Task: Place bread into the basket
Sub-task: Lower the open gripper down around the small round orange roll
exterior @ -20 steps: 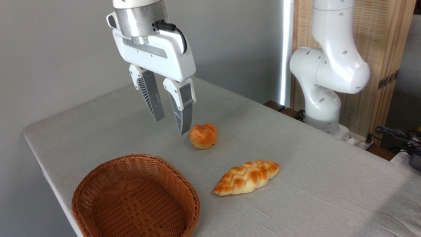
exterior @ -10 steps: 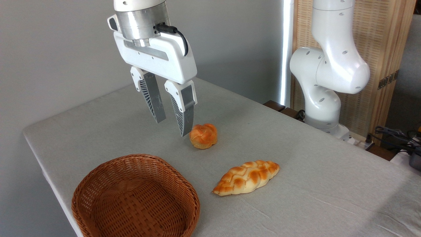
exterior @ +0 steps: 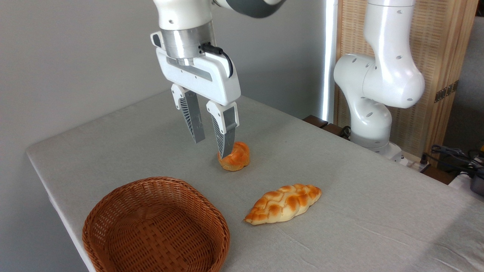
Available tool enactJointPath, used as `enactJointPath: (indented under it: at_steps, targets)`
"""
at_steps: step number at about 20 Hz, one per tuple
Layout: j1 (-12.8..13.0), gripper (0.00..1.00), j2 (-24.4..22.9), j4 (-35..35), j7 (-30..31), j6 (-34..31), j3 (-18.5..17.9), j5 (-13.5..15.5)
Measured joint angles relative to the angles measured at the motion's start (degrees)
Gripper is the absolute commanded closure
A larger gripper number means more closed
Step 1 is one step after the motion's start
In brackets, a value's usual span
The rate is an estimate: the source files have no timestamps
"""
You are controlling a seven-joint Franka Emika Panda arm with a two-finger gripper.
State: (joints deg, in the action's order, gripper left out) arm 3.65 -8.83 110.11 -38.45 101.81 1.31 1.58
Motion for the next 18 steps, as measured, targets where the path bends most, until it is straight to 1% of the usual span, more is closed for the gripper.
enactJointPath:
  at_steps: [3,5,8,15,18]
  targets:
    - [2.0,0.00,-3.4,7.0,0.0,4.8,0.1,3.5]
    - [3.0,0.00,-4.9,10.3,0.0,5.6,0.1,4.3]
    - [5.0,0.00,-5.9,13.5,0.1,5.7,0.1,5.3]
    - [8.9,0.00,-5.9,19.0,0.1,5.9,0.3,5.6]
    - [9.5,0.00,-5.8,20.2,0.1,6.1,0.4,5.6]
